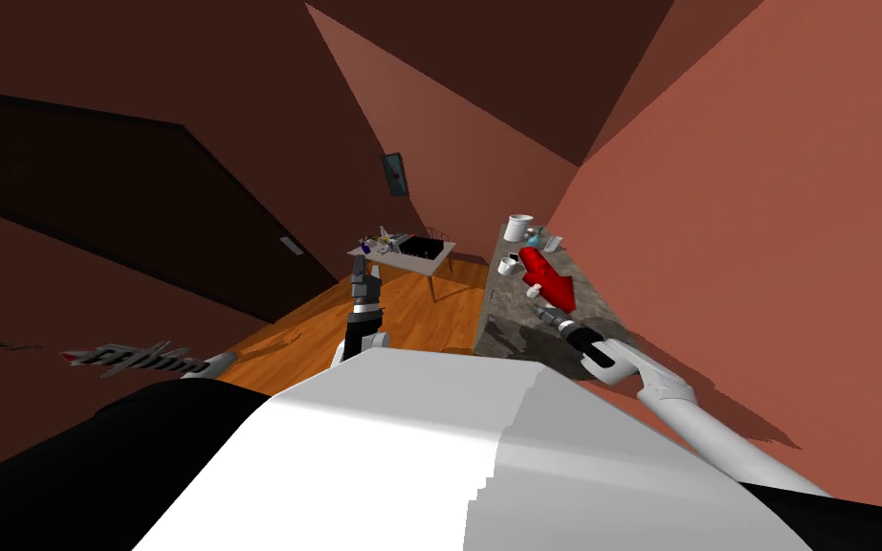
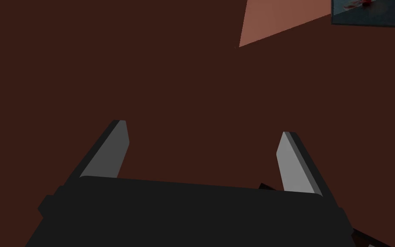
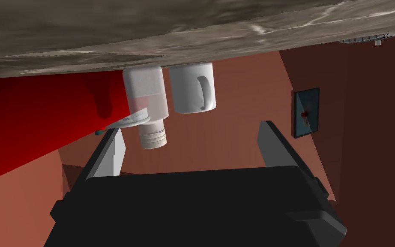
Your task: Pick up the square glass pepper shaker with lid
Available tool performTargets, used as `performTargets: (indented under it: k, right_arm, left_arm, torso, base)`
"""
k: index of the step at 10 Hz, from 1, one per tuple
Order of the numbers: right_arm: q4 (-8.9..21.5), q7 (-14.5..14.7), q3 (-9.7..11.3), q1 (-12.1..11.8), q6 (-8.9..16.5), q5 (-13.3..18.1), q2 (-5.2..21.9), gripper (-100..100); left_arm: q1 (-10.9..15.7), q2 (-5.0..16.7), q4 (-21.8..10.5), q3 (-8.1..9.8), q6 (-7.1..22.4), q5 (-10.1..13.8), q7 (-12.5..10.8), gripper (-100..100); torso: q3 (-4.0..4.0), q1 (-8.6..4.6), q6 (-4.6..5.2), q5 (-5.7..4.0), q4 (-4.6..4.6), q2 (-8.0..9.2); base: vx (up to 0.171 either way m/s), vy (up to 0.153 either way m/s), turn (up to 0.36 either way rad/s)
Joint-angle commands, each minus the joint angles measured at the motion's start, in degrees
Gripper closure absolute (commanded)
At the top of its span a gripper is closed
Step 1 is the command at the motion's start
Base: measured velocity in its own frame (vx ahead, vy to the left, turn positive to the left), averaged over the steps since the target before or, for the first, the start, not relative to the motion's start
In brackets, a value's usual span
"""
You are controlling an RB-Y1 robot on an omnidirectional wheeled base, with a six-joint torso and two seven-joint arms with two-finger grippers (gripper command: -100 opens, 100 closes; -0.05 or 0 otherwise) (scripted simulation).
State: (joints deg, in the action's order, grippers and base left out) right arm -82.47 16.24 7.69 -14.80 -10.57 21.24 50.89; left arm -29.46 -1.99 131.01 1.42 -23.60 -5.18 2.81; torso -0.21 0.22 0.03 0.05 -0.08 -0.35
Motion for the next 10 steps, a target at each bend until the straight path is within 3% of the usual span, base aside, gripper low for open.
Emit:
performTargets:
  k: [1,7,9,10]
  right_arm:
    - [2.0,1.3,0.2,0.8,0.2,1.3,1.3,-100]
    - [7.9,4.9,1.6,4.0,2.9,5.7,8.6,-100]
    - [7.5,4.7,1.7,3.9,3.2,5.6,8.7,-100]
    - [7.6,4.8,1.7,4.0,3.2,5.7,8.7,0]
  left_arm:
    - [0.0,0.0,0.0,0.0,0.0,0.0,0.0,0]
    - [0.0,0.0,0.0,0.0,0.0,0.0,0.0,0]
    - [0.0,0.0,0.0,0.0,0.0,0.0,0.0,0]
    - [0.0,0.0,0.0,0.0,0.0,0.0,0.0,0]
  torso:
    - [0.0,0.0,0.0,0.0,0.0,0.0]
    - [0.04,-0.04,-0.01,0.0,0.02,0.06]
    - [0.17,-0.1,0.01,-0.03,0.07,0.28]
    - [0.2,-0.14,0.02,-0.04,0.08,0.34]
  base:
    - [0.061,0.048,0.052]
    - [0.073,0.045,0.043]
    - [0.017,0.021,-0.002]
    - [0.0,0.0,0.0]
